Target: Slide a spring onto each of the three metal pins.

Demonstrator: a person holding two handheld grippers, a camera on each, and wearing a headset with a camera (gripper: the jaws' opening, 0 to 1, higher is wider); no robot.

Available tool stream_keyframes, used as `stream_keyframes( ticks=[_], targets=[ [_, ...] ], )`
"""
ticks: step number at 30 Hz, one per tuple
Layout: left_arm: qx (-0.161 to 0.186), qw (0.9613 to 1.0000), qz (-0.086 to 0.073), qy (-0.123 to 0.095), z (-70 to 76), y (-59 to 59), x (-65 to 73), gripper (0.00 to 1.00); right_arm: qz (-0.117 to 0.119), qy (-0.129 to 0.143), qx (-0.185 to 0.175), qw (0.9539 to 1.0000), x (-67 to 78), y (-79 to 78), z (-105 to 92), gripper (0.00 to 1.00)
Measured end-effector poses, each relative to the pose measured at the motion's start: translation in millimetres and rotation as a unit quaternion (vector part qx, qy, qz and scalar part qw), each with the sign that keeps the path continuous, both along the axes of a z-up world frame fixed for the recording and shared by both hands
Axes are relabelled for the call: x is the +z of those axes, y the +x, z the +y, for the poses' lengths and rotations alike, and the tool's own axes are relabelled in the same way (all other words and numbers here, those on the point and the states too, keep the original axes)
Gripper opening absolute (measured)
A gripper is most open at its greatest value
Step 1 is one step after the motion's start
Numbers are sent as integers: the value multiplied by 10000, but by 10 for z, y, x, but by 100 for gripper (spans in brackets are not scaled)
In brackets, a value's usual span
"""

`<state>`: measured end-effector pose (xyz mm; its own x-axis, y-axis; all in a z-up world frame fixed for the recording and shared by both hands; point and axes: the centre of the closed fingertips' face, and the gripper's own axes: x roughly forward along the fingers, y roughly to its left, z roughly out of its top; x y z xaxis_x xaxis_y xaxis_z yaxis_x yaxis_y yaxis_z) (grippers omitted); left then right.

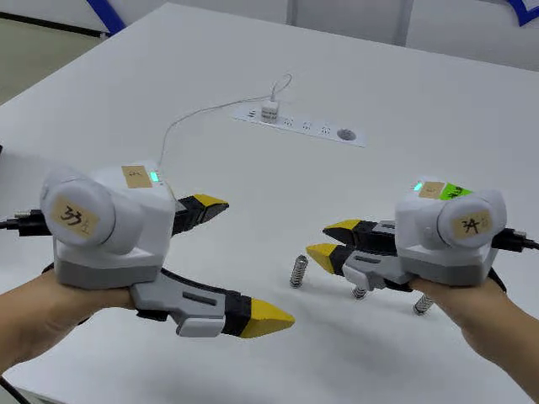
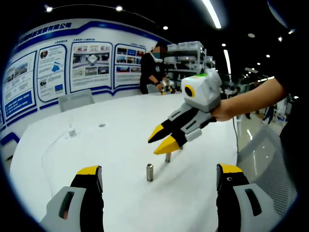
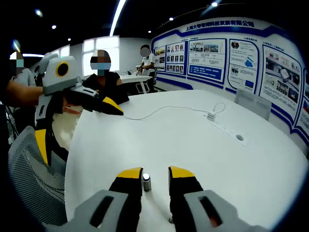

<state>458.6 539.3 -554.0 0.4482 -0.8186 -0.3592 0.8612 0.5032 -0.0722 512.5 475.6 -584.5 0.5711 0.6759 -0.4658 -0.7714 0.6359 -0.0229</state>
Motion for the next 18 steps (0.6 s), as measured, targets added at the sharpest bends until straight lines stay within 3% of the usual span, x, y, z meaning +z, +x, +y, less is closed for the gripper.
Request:
stream_keyframes(
  ticks=[2,11,18],
  targets=[
    [3,10000,-19,-21,-16,7,19,100,-98,221,-234,9994,102,10,-97,23],
    [-48,10000,7,-61,-92,5,42,100,-503,307,-721,9957,312,-82,-651,29],
    [-26,10000,-40,-83,-114,0,53,100,-626,443,-1296,9886,411,-232,-1112,32]
  ],
)
